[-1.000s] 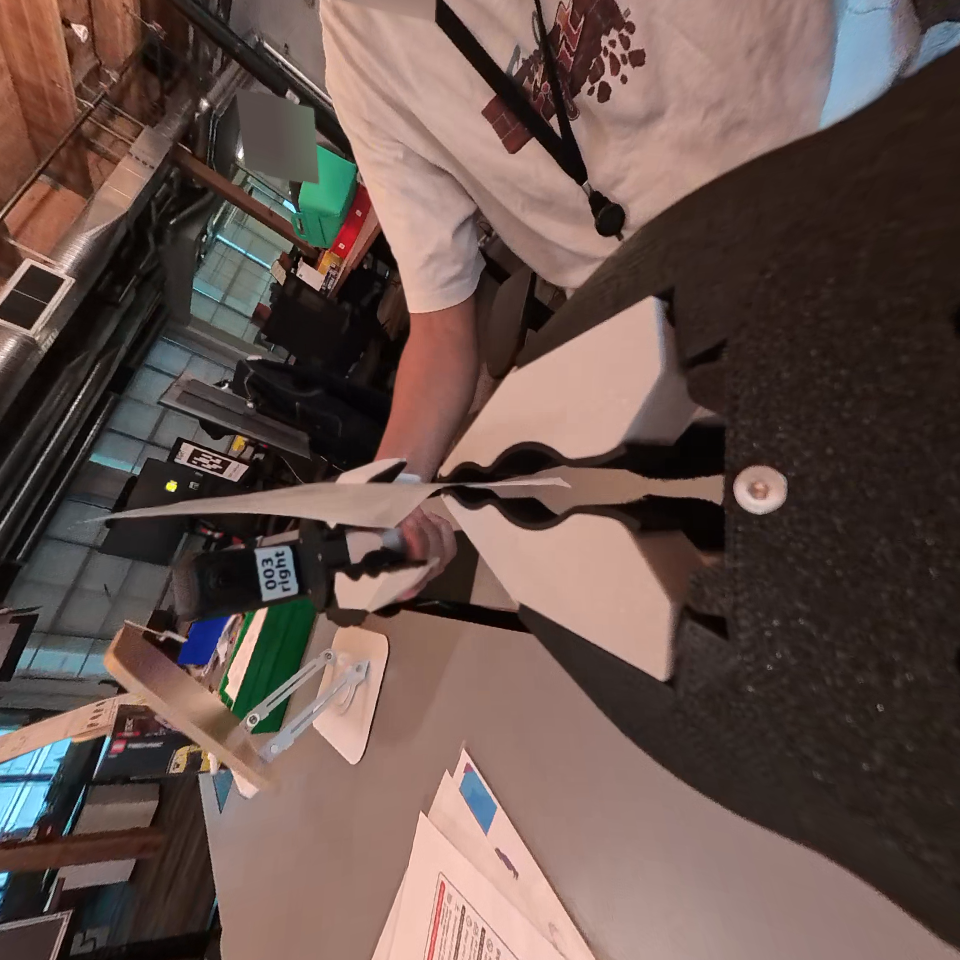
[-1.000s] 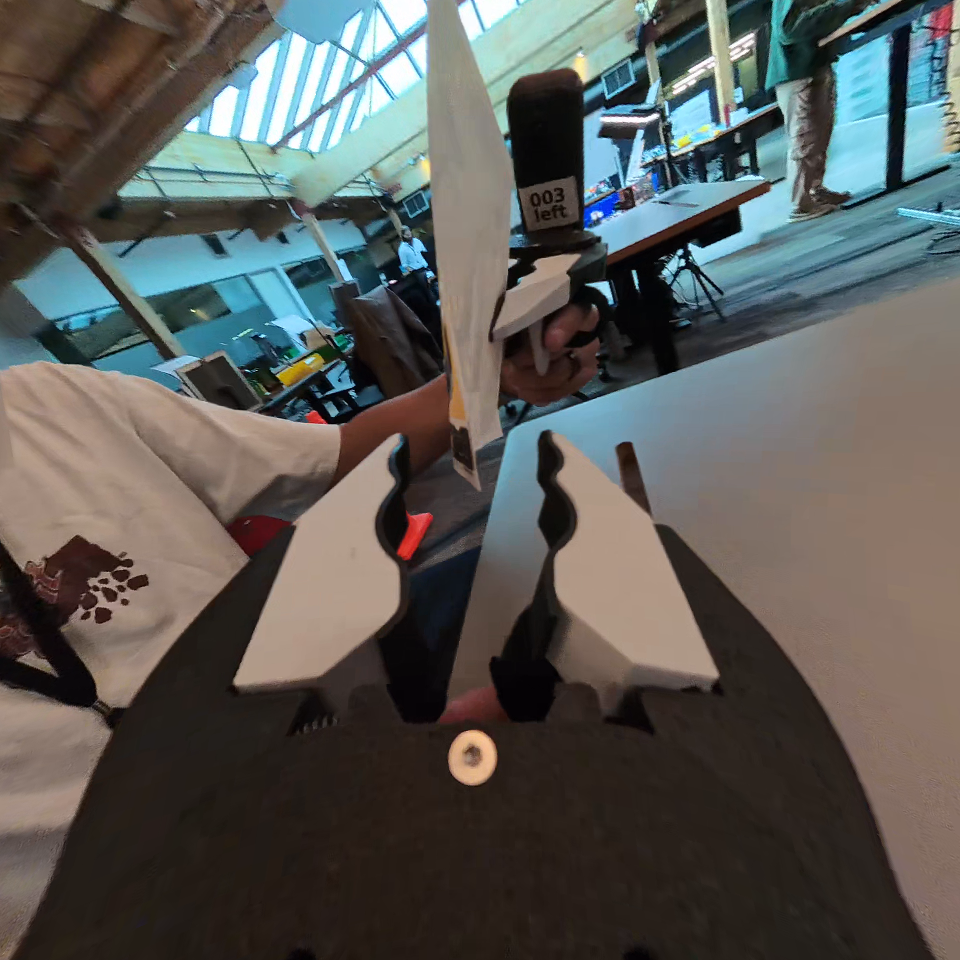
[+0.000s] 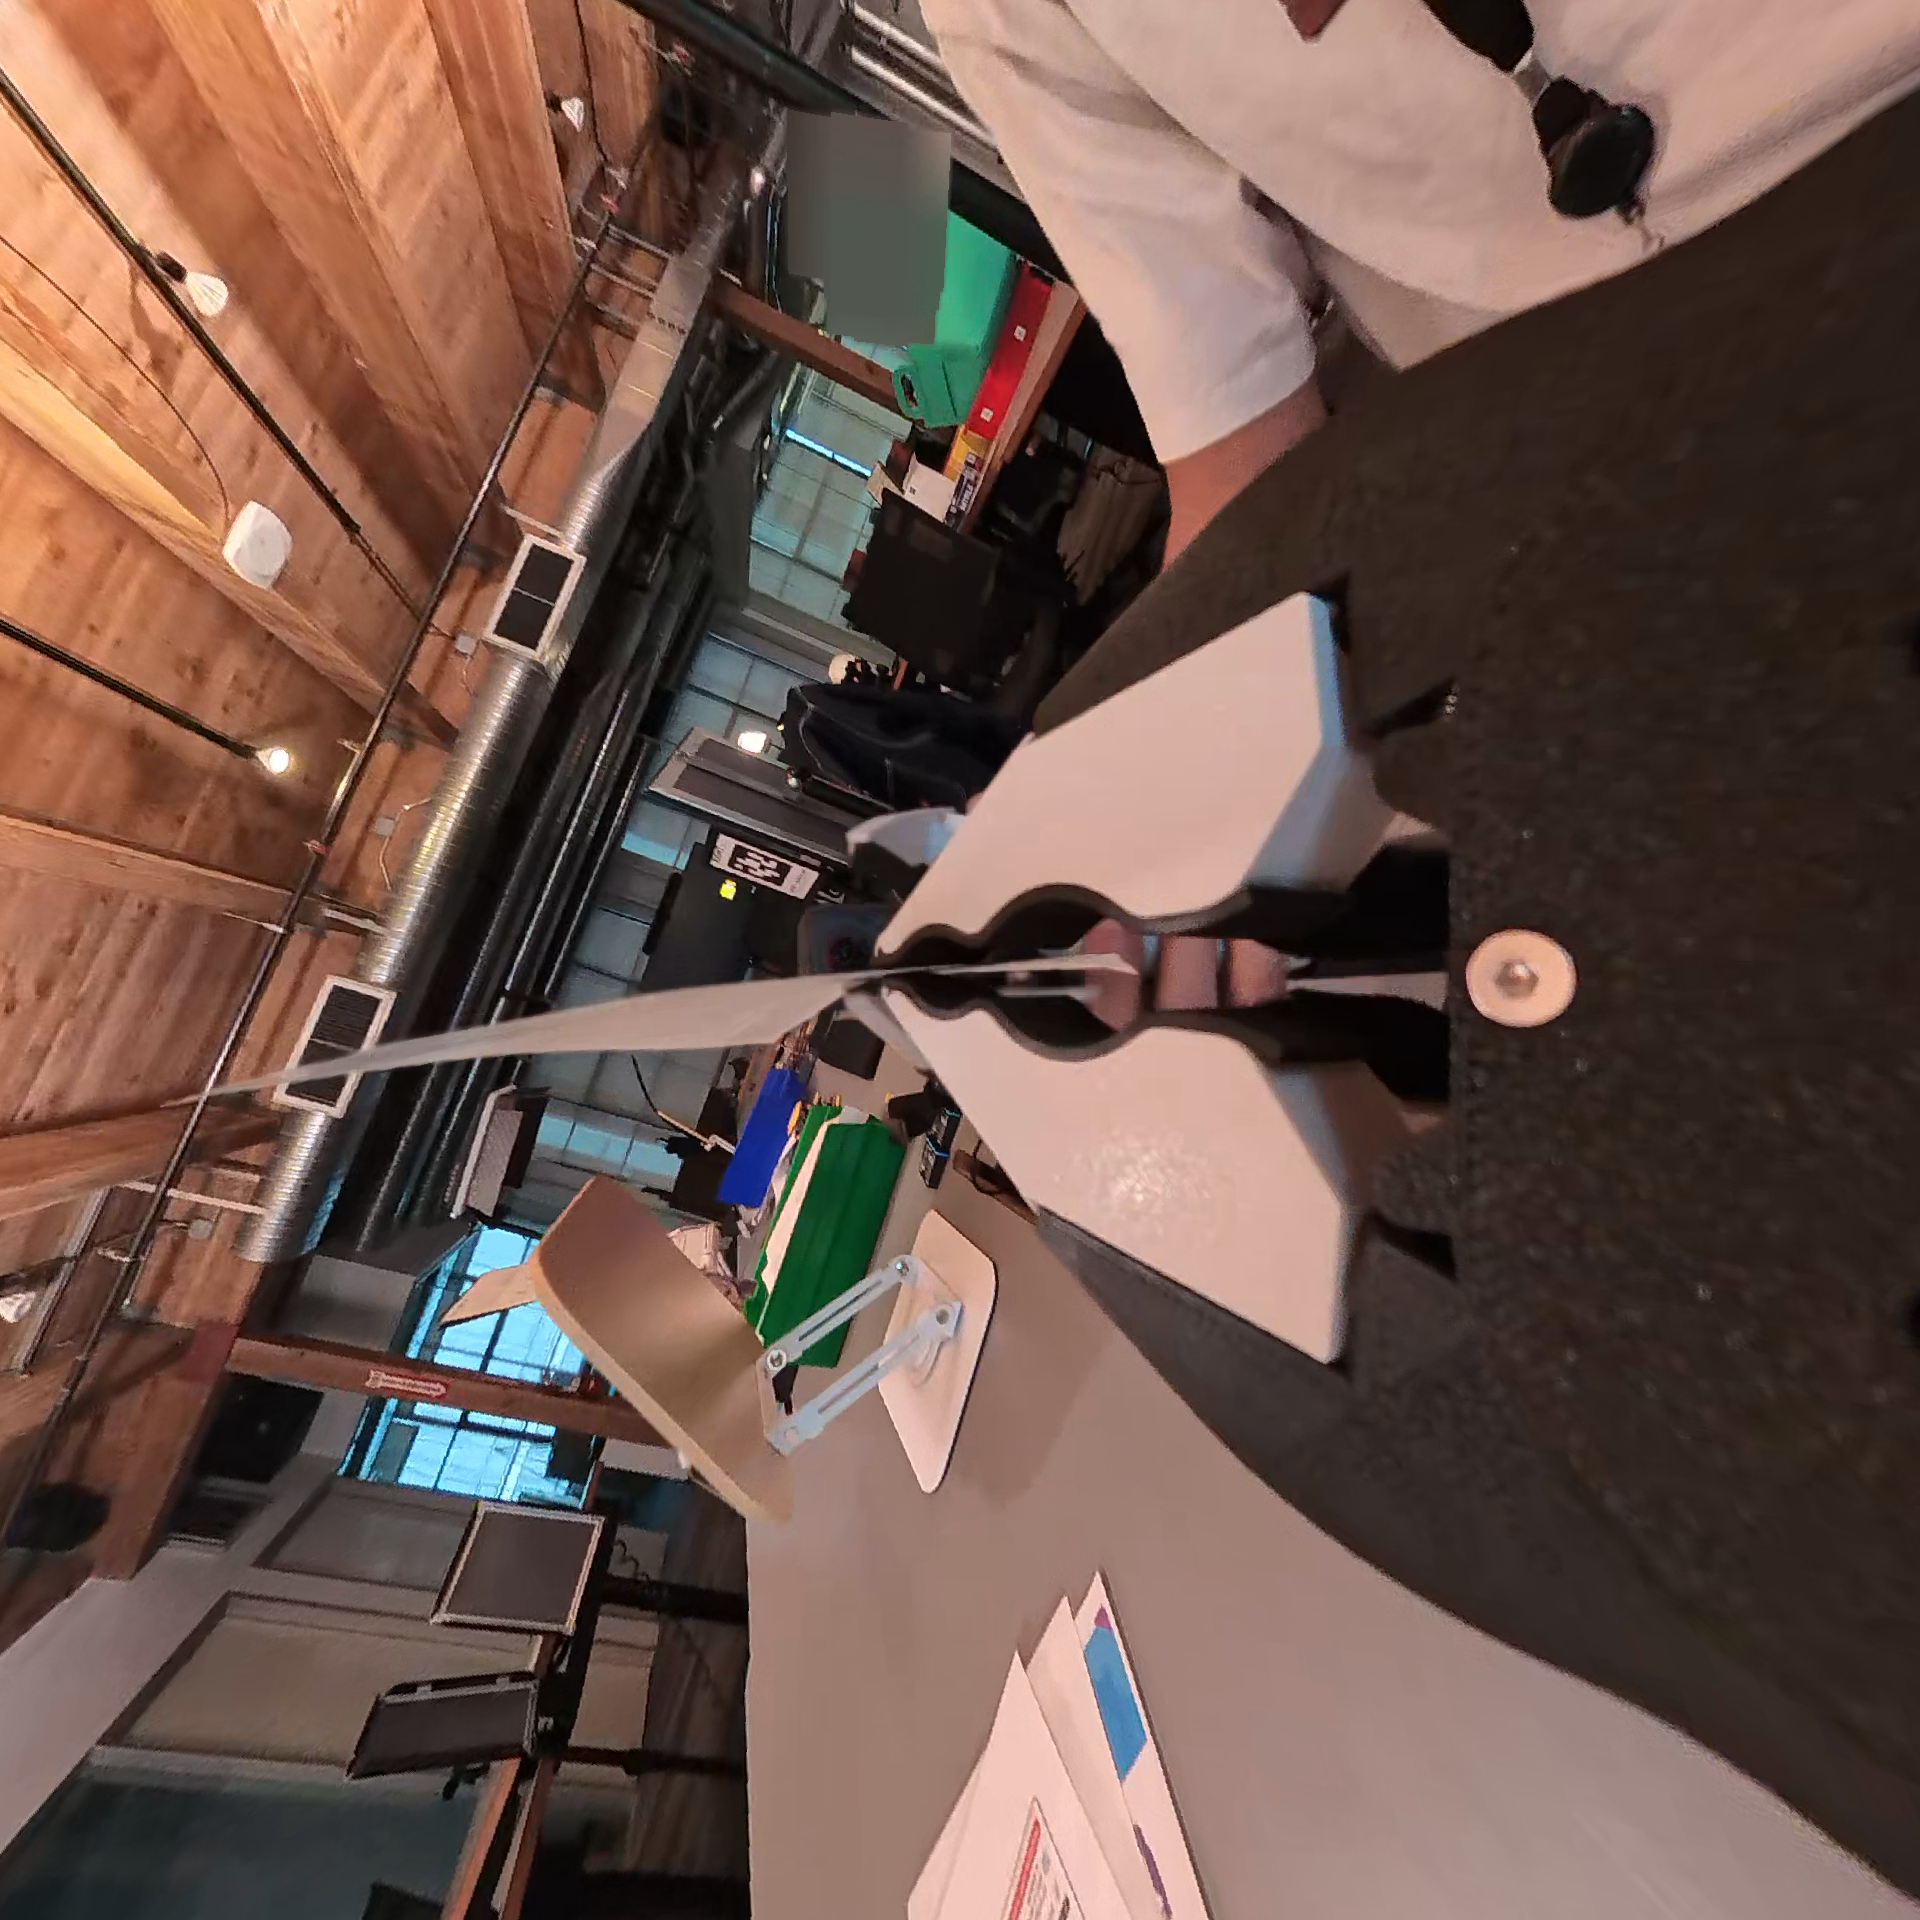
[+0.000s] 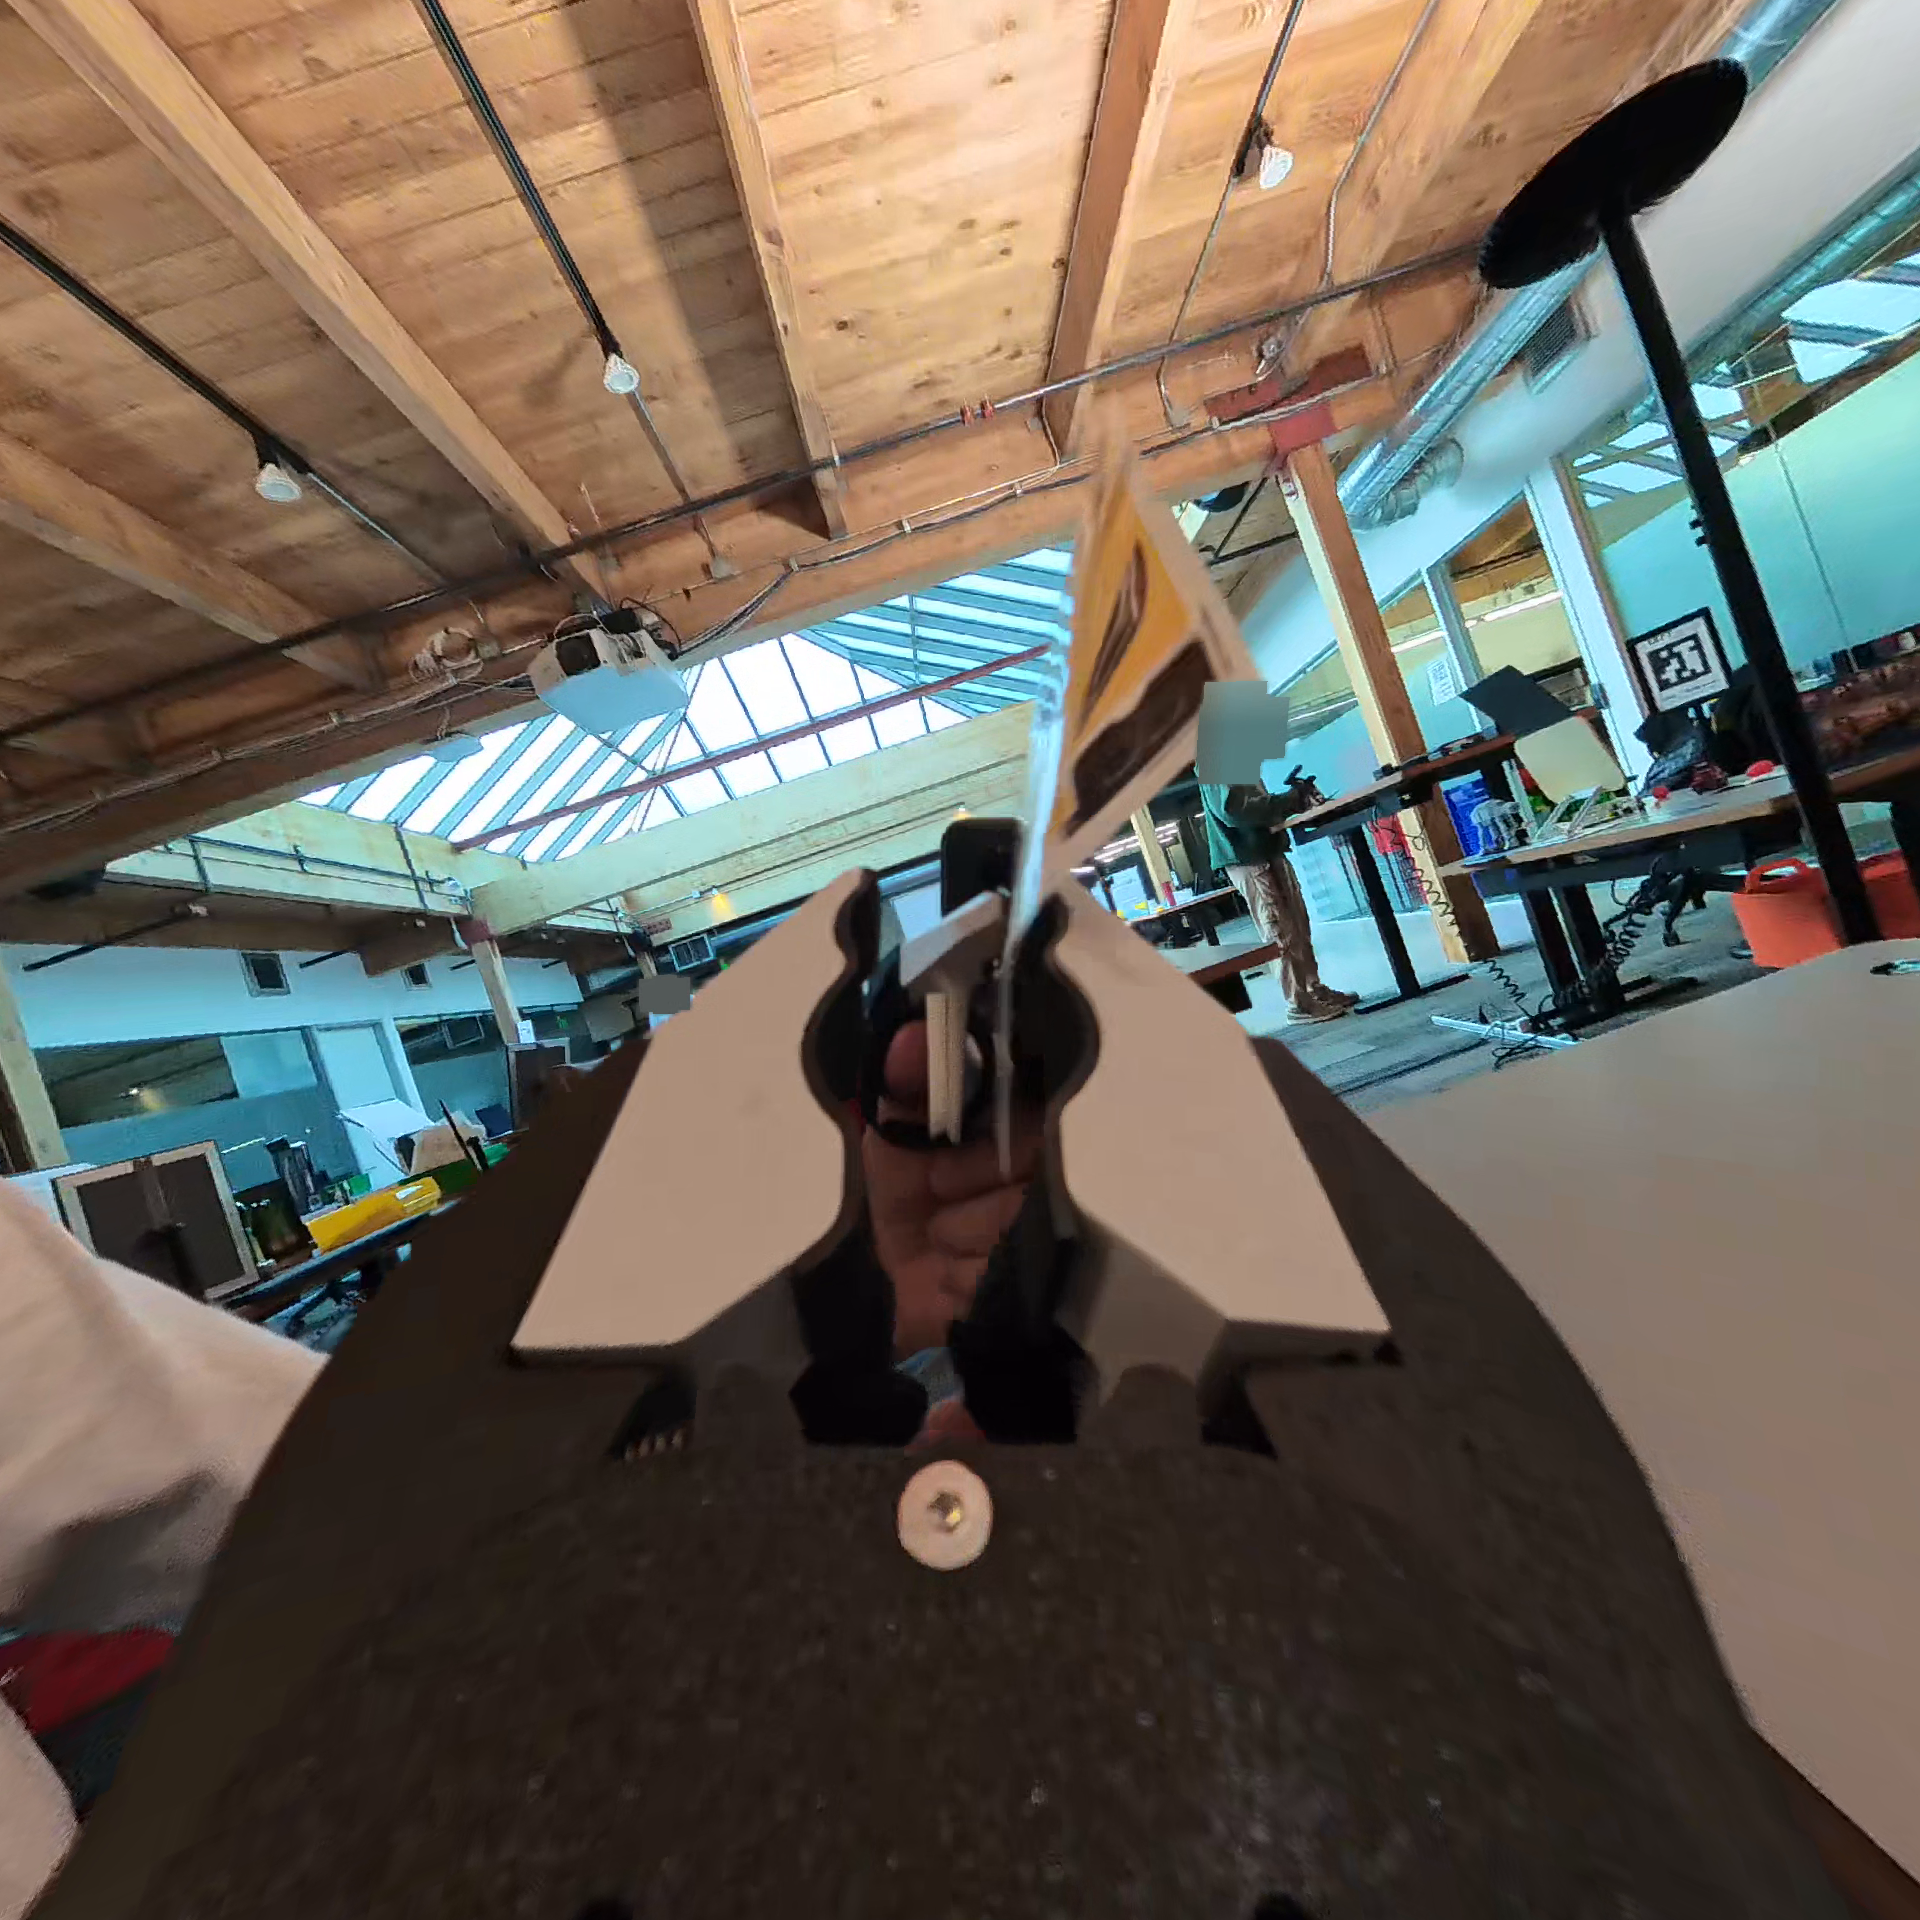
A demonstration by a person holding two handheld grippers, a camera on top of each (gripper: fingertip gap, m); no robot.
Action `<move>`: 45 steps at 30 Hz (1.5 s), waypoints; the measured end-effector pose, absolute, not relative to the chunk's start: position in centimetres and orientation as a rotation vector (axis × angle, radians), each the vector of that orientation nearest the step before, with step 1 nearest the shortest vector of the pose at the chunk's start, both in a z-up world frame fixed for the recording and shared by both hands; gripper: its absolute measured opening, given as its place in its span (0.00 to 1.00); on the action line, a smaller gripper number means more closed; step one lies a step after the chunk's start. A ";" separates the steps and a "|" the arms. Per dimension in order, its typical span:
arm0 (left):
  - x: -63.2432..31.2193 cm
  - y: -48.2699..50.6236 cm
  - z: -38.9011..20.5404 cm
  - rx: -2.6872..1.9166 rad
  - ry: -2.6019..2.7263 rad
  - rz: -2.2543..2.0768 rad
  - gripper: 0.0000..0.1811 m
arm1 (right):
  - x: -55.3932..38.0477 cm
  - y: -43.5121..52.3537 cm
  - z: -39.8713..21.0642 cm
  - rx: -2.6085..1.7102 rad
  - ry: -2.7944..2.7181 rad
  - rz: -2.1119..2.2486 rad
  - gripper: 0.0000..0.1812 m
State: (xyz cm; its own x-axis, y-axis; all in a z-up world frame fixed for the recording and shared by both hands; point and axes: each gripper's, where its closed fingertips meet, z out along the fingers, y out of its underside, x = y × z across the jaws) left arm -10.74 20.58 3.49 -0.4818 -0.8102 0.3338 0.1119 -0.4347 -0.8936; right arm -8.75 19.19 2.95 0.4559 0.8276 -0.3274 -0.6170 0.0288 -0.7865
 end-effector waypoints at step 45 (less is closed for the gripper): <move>-7.5 21.9 -6.2 -1.012 1.673 -0.994 0.00 | -4.7 19.2 -5.0 -2.016 -1.130 -0.125 0.02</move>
State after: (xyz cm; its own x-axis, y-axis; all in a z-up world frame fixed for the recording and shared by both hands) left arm -7.54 21.88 -6.18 -0.2460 -0.9254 -0.2884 -0.1893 0.3377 -0.9220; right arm -4.73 19.16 -5.05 0.5953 0.6733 0.4385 0.7530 -0.2772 -0.5967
